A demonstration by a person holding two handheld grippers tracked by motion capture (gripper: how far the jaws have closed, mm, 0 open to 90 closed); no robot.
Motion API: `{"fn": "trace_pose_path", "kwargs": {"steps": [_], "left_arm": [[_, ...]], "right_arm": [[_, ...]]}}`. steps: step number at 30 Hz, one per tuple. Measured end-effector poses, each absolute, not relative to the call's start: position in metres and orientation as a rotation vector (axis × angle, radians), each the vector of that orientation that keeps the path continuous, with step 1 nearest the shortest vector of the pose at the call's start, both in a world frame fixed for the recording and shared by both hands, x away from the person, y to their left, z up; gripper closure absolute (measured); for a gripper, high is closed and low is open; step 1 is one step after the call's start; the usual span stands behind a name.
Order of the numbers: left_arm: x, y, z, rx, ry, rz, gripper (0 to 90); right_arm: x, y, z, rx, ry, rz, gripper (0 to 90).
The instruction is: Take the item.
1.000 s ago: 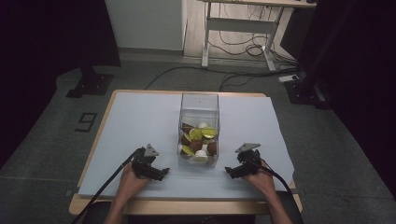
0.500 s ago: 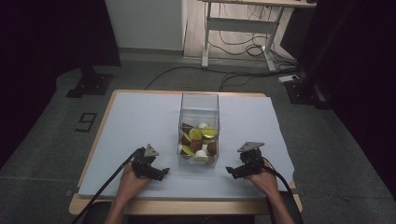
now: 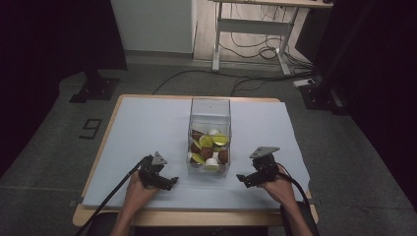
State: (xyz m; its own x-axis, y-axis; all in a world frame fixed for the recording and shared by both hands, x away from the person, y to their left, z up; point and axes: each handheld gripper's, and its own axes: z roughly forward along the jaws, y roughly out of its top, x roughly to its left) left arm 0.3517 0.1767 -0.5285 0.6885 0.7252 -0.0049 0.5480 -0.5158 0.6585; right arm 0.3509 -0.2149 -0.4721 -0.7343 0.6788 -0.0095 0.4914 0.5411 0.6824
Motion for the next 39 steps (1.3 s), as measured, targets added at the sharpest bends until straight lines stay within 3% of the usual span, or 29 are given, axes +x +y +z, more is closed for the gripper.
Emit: {"fn": "trace_pose_path", "kwargs": {"steps": [7, 20, 39], "left_arm": [[0.352, 0.177, -0.529, 2.255, 0.971, 0.359, 0.0], [0.352, 0.177, -0.528, 2.255, 0.971, 0.358, 0.0], [0.352, 0.177, -0.528, 2.256, 0.97, 0.358, 0.0]], "right_arm": [[0.351, -0.212, -0.454, 0.993, 2.49, 1.017, 4.8], [0.359, -0.194, -0.429, 0.957, 2.501, 1.048, 3.9], [0.372, -0.165, -0.419, 0.921, 2.522, 1.04, 13.5]]}}
